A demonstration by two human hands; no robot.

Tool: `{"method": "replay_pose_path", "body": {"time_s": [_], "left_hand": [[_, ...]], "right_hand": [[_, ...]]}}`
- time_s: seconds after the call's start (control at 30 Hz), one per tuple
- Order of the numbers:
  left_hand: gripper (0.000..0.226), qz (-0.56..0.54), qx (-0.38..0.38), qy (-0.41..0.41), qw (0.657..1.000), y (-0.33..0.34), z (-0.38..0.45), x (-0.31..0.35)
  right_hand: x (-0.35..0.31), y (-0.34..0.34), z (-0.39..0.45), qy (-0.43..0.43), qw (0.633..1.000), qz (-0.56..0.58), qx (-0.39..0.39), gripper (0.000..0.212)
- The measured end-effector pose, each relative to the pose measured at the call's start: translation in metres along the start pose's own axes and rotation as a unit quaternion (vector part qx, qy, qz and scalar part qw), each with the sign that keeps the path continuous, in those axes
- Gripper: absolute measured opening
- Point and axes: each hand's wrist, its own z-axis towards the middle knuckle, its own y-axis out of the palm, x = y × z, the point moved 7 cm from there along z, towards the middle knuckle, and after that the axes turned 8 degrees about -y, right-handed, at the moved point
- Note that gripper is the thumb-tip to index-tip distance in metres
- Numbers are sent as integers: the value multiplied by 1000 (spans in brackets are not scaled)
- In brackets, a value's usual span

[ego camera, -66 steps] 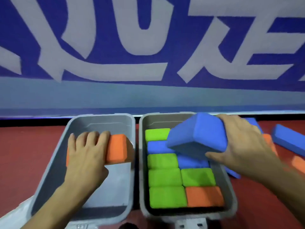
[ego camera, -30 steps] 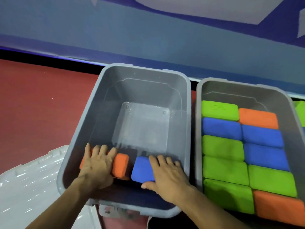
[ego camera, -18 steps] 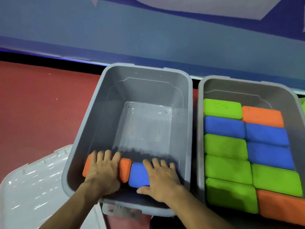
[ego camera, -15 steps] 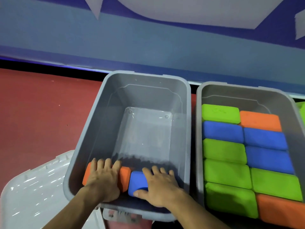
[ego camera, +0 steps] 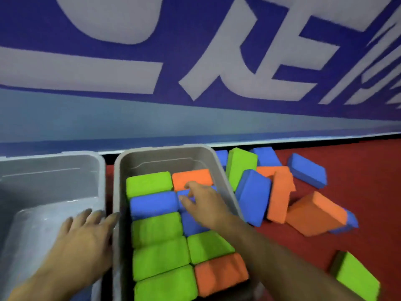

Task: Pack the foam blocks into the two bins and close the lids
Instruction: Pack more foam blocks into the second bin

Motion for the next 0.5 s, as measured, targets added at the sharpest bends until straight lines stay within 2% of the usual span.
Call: {"method": "replay_pose_path", "body": {"time_s": [0.1, 0.2, 0.3, 0.37, 0.5], "left_hand": [[56, -17, 28, 55, 998, -17, 36, 105], [56, -42, 28, 93, 994, 4, 47, 173], [60, 19, -22, 132, 991, 48, 43, 199], [66, 50, -48, 134, 988, 74, 40, 195], [59, 38, -5, 116, 993, 106, 35, 173]], "right_hand": [[119, -49, -33, 147, 987, 8, 57, 36], [224, -62, -88, 286, 952, 34, 100, 50], [297, -59, -131, 371, 922, 35, 107, 64], [330, -55, -129, 355, 930, 3, 90, 67], [369, -35, -40, 175, 981, -70, 33, 82]]}}
